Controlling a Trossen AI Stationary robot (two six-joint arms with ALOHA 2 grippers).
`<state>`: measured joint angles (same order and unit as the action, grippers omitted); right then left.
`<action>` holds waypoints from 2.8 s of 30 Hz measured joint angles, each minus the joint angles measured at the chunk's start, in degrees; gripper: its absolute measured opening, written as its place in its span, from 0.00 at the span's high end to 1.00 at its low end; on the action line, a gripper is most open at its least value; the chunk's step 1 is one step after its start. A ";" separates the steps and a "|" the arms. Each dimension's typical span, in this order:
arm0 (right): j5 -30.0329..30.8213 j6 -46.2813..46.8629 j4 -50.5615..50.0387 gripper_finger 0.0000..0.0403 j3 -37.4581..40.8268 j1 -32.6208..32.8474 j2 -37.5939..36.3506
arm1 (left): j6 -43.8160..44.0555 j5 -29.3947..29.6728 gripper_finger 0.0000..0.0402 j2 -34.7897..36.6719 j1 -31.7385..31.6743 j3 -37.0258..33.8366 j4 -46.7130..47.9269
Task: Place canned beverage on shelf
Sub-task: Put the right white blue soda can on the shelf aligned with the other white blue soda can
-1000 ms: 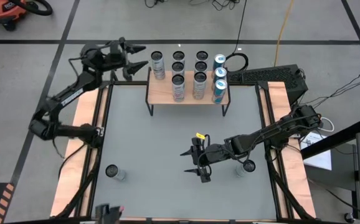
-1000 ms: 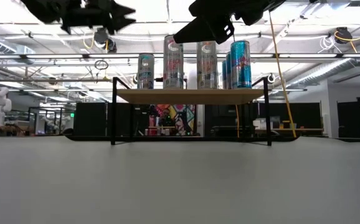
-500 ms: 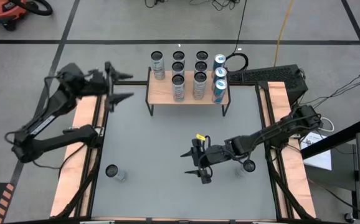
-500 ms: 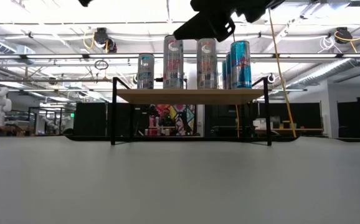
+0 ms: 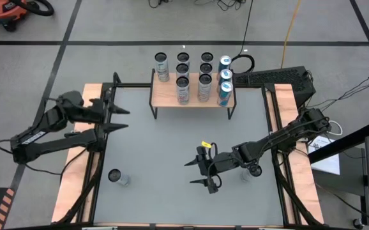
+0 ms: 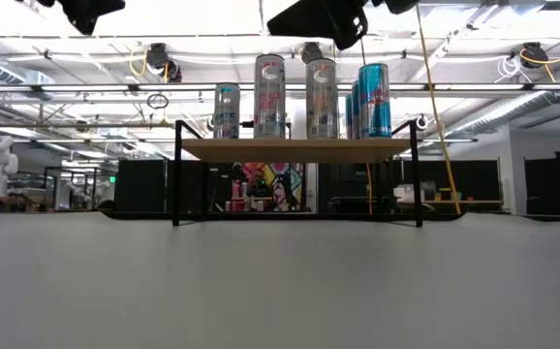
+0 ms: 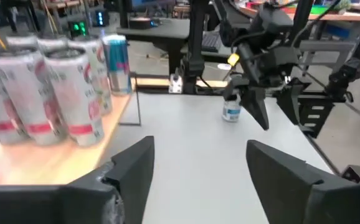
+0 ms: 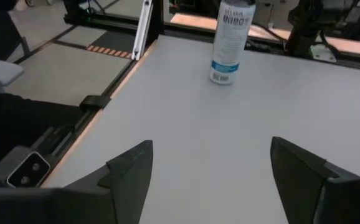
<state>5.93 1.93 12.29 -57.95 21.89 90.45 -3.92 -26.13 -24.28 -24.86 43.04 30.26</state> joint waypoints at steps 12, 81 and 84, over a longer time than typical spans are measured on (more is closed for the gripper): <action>0.31 0.28 0.26 0.36 0.00 -0.02 0.00 | 8.10 8.22 0.55 -2.62 14.25 -9.75 -5.79; -0.30 46.47 -98.96 0.22 -25.12 18.75 -1.95 | 7.52 42.69 0.56 -28.37 48.26 -11.27 -31.25; -0.73 46.47 -98.92 0.22 -23.81 18.80 -1.95 | 7.52 42.69 0.56 -28.37 48.24 -11.27 -31.27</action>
<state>5.21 48.40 -86.63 -81.77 40.69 88.51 3.60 16.56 -52.64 23.39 31.77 -1.02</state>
